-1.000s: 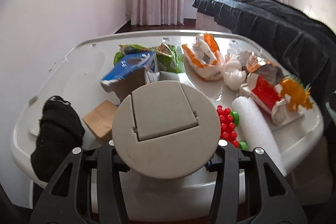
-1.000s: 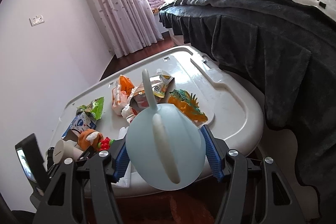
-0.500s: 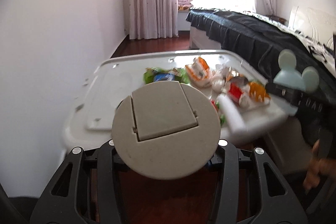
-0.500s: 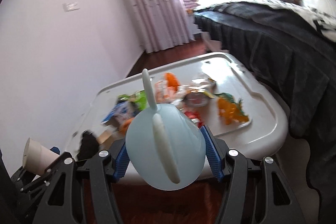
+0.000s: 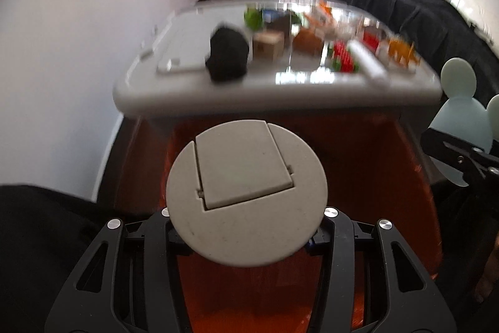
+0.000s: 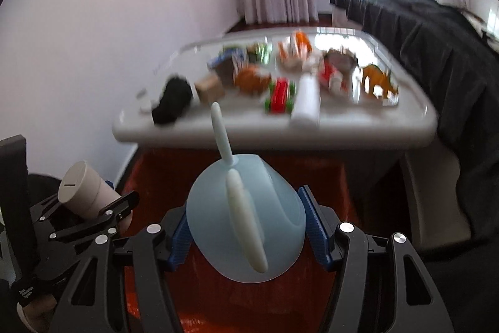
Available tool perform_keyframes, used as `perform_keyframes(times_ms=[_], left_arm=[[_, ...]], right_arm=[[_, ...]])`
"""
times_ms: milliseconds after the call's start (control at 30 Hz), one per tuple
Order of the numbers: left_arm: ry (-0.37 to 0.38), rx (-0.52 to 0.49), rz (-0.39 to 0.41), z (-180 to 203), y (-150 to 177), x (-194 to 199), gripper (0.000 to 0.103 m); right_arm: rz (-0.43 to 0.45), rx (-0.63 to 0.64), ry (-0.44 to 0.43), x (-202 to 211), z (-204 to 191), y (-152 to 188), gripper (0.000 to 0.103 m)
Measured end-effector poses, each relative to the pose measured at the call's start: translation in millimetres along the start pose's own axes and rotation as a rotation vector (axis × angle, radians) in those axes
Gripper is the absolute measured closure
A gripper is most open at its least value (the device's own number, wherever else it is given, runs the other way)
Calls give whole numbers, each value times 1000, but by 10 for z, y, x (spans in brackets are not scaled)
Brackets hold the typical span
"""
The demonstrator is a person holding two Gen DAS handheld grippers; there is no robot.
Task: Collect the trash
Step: 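Carry both held items down over the orange-lined bin and open both tools, then grasp the white foam tube with the right tool while the left tool grasps the black sock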
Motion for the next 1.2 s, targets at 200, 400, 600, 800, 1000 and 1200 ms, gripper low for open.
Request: perform_keyframes(times_ms=[200, 400, 600, 800, 1000, 1200], left_arm=[[-1, -4, -83, -12, 138, -244, 57], [-37, 2, -96, -52, 208, -306, 11], [-63, -39, -72, 1, 195, -271, 11], [-48, -26, -65, -4, 176, -212, 11], [-31, -9, -69, 22, 154, -228, 11], [-20, -11, -64, 39, 154, -244, 11]], right_arm=[[-87, -3, 21, -225, 8, 184, 41], [-99, -33, 64, -296, 163, 248, 12], [-79, -80, 76, -254, 307, 209, 12], [-39, -109, 81, -138, 412, 98, 12], [-8, -83, 107, -183, 549, -347, 12], [-84, -107, 100, -684, 785, -951, 29]])
Point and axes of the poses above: each gripper's, at about its wrist camera, not at the fingertips, and x roughly against the way its jaws point, z to its right, y to its underside, the point moved 8 cm from there along -x, roughly the way its jaws point, and after that the axes turned 6 degrees about -y, right-handed, at the moved point
